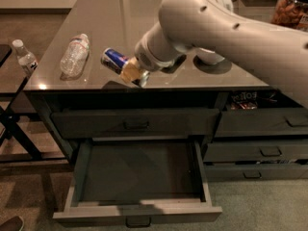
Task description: Pick redbull can from middle drawer and place on counter
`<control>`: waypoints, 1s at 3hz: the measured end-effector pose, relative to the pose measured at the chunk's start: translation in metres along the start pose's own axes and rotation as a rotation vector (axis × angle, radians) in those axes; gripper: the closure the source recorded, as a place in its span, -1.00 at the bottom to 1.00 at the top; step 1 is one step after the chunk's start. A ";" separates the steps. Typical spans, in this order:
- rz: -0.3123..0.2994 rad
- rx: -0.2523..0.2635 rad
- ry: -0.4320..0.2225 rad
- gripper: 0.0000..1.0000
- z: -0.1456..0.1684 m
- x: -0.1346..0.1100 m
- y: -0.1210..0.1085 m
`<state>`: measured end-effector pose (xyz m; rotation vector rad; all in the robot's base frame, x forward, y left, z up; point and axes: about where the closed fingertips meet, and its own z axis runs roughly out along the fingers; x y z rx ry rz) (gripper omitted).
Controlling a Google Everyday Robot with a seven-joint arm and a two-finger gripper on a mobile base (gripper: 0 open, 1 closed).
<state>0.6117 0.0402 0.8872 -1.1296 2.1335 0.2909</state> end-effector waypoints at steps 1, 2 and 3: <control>0.018 0.011 0.024 1.00 0.029 -0.047 -0.046; 0.014 0.013 0.020 1.00 0.029 -0.052 -0.047; 0.015 0.012 0.020 1.00 0.029 -0.051 -0.047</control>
Offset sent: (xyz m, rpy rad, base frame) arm 0.1146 0.0172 0.0170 -0.0651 0.0226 -0.0678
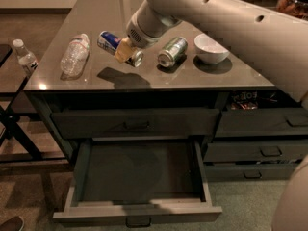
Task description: Pick redbull can from middle drawer and place on counter
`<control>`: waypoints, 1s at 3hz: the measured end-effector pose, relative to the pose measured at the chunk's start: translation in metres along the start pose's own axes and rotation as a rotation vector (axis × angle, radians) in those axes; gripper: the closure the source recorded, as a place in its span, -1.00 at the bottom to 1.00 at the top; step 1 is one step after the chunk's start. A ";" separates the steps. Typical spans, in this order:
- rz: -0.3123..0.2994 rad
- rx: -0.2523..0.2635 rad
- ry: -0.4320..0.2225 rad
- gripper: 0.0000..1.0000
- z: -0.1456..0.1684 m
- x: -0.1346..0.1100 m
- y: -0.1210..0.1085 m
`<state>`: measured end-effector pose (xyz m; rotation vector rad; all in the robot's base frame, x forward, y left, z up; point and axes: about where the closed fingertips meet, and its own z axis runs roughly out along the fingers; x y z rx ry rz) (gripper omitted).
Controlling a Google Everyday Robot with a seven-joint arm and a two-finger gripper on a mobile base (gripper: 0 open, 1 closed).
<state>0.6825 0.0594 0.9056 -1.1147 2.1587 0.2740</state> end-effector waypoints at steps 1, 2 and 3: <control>0.038 -0.020 0.012 1.00 0.017 -0.004 -0.013; 0.074 -0.028 0.050 1.00 0.038 0.000 -0.028; 0.101 -0.028 0.095 1.00 0.056 0.014 -0.040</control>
Offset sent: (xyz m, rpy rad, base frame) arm 0.0683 -0.0053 -0.0454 -0.0079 0.1391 -0.0853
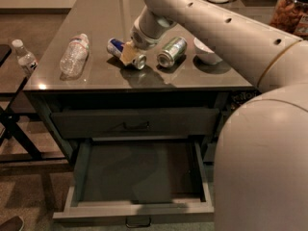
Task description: Pick redbull can from middle drawer and place on counter
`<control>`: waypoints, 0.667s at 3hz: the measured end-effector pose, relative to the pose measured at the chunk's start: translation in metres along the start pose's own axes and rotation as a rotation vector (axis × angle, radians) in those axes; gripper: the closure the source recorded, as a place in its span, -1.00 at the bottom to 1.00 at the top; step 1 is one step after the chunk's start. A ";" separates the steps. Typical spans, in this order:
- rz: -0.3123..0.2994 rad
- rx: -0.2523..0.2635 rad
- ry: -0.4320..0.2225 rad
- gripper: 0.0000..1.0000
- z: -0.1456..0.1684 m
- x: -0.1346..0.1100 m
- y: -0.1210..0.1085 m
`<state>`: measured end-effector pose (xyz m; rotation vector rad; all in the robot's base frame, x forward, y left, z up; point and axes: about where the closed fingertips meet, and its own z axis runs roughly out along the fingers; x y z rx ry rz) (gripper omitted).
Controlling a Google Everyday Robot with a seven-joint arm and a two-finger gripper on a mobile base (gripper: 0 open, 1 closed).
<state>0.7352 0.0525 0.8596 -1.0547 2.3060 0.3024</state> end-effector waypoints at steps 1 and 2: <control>0.017 -0.002 0.036 1.00 0.013 0.014 -0.008; 0.017 -0.002 0.036 0.86 0.011 0.013 -0.008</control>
Offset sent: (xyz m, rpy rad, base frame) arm 0.0042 -0.0083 -0.0196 -0.0185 0.0312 -0.0136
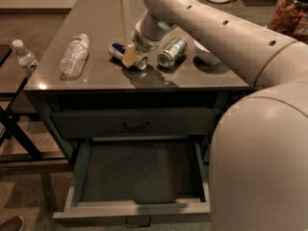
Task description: Pick redbull can from middle drawer and place on counter
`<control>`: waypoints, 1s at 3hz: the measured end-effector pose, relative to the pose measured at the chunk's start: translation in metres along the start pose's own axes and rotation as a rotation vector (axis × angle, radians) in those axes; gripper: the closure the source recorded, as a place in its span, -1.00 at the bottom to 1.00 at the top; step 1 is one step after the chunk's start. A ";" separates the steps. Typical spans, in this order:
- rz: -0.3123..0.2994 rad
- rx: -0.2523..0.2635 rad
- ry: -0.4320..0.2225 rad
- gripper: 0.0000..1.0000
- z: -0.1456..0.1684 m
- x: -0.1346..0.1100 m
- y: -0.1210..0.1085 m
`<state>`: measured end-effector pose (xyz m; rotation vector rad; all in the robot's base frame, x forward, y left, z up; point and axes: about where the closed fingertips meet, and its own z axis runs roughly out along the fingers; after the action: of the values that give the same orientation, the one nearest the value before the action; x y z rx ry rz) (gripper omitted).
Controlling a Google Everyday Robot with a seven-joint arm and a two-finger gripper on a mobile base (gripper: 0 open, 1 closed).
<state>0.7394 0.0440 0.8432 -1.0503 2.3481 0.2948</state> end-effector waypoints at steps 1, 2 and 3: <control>0.000 0.000 0.000 0.37 0.000 0.000 0.000; 0.000 0.000 0.000 -0.09 0.000 0.000 0.000; 0.000 0.000 0.000 -0.56 0.000 0.000 0.000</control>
Offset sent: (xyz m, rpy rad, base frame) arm 0.0000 0.0000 0.0000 0.0000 0.0000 0.0000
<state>0.7393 0.0441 0.8431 -1.0505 2.3482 0.2949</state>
